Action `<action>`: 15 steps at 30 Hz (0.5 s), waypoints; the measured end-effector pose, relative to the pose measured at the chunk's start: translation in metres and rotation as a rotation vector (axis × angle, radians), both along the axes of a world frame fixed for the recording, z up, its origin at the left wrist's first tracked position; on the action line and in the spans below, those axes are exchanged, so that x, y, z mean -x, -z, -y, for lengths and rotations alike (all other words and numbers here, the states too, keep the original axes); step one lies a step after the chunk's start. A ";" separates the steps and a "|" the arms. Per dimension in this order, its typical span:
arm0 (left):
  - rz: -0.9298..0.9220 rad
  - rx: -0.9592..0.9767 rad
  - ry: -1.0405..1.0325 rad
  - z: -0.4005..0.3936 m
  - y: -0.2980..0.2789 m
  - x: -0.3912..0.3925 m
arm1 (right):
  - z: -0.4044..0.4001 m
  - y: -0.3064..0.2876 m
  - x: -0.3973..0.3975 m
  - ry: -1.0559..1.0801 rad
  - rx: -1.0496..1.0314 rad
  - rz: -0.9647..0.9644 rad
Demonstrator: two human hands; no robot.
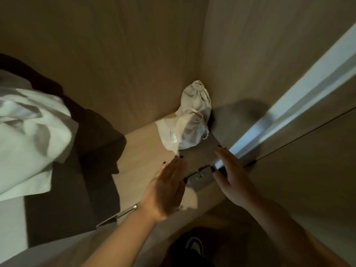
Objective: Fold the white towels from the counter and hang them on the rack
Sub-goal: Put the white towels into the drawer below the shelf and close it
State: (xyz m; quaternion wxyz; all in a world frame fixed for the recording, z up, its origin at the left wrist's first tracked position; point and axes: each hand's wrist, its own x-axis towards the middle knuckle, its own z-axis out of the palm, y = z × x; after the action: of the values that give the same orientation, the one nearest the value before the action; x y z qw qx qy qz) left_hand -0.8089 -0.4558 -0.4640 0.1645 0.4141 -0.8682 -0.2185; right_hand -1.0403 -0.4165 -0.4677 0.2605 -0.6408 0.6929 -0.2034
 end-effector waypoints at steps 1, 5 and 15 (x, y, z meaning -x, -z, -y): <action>-0.014 -0.013 0.021 -0.003 0.018 0.004 | -0.006 0.017 0.004 0.002 -0.005 -0.017; -0.034 -0.107 0.086 -0.014 0.102 0.011 | -0.024 0.099 0.015 0.006 -0.048 -0.054; 0.228 -0.186 0.263 -0.038 0.332 0.030 | -0.039 0.337 0.043 0.054 -0.126 -0.135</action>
State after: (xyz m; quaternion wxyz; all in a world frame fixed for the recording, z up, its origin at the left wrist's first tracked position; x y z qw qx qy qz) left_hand -0.8391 -0.4181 -0.7957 -0.0040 0.3327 -0.9039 -0.2688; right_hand -1.0838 -0.3775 -0.8043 0.2477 -0.6165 0.7372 -0.1226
